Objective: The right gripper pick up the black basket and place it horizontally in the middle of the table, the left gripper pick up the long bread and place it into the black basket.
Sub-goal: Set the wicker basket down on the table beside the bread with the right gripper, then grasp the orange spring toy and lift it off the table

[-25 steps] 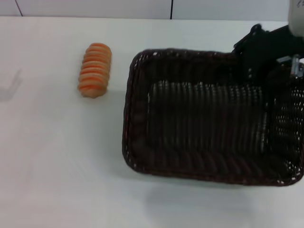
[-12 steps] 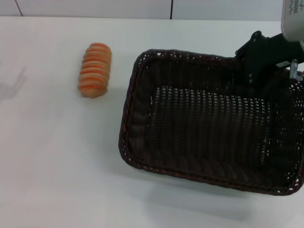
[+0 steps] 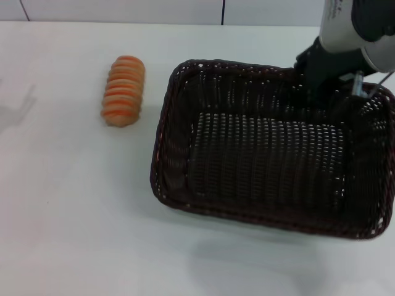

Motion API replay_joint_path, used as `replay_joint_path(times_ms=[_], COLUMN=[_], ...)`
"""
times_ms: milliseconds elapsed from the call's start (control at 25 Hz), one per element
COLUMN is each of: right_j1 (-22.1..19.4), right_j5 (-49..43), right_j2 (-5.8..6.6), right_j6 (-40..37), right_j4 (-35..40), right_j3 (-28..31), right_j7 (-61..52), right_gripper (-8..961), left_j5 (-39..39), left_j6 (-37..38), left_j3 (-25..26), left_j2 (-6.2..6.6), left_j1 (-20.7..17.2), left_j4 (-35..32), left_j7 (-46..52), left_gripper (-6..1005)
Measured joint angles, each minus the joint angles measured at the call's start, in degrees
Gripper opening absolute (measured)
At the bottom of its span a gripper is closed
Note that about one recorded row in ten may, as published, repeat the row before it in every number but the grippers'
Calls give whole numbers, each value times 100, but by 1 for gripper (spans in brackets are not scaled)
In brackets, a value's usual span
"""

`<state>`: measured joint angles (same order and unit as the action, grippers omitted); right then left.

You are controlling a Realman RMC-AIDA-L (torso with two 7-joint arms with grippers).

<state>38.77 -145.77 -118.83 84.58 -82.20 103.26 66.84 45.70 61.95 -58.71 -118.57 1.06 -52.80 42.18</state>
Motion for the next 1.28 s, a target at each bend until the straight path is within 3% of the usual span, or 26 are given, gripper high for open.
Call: replay_joint_path(times_ms=[160,400,600,640,680,800,840,880,960,1040,1080,1240,1280], right_j1=[-15,-7,-269,-618,-618,-1394,-2074,-2074,-2679,-3627,-3627,-4664,-4664], right_j5=[6,-82,-202,-126,-126,16,239,239,646,1717,1717,2919,2919], right_j2=[0,-1,-15,-20,-20,-34,-43,-43,-39,-22,-22,-39,-39], right_j6=[-186,-411,-719,-980,-980,-1691,-2291,-2291,-2836,-3697,-3697,-4483,-4483], right_j4=[-118,-285,-1033,-1666,-1666,-2555,-3095,-3095,-3382,-3458,-3458,-3326,-3326], right_j3=[-49,-242,-261,-233,-233,-269,-330,-330,-398,-425,-425,-485,-485], right_j7=[-109,-315,-724,-1009,-1009,-1433,-1668,-1668,-1715,-1290,-1290,-250,-250], right_gripper=[325,501,496,496,496,496,496,496,496,496,496,497,497], left_j5=[0,0,36,218,218,561,664,811,883,1023,1023,1084,1084], left_j6=[-34,-81,-171,-307,-307,-531,-581,-629,-645,-674,-674,-748,-748], left_j3=[-1,14,-5,-32,-32,-73,-82,-80,-68,-37,-37,-78,-78], left_j2=[5,18,27,32,32,23,21,26,32,34,34,34,34], left_j1=[0,11,47,33,33,-7,-16,-24,-30,-50,-50,-93,-93], left_j4=[1,-6,-63,-237,-237,-573,-670,-830,-906,-1113,-1113,-1415,-1415], left_j7=[-7,-8,58,257,257,579,694,965,1092,1357,1357,1612,1612], left_gripper=[738,738,738,738,738,738,738,738,738,738,738,738,738])
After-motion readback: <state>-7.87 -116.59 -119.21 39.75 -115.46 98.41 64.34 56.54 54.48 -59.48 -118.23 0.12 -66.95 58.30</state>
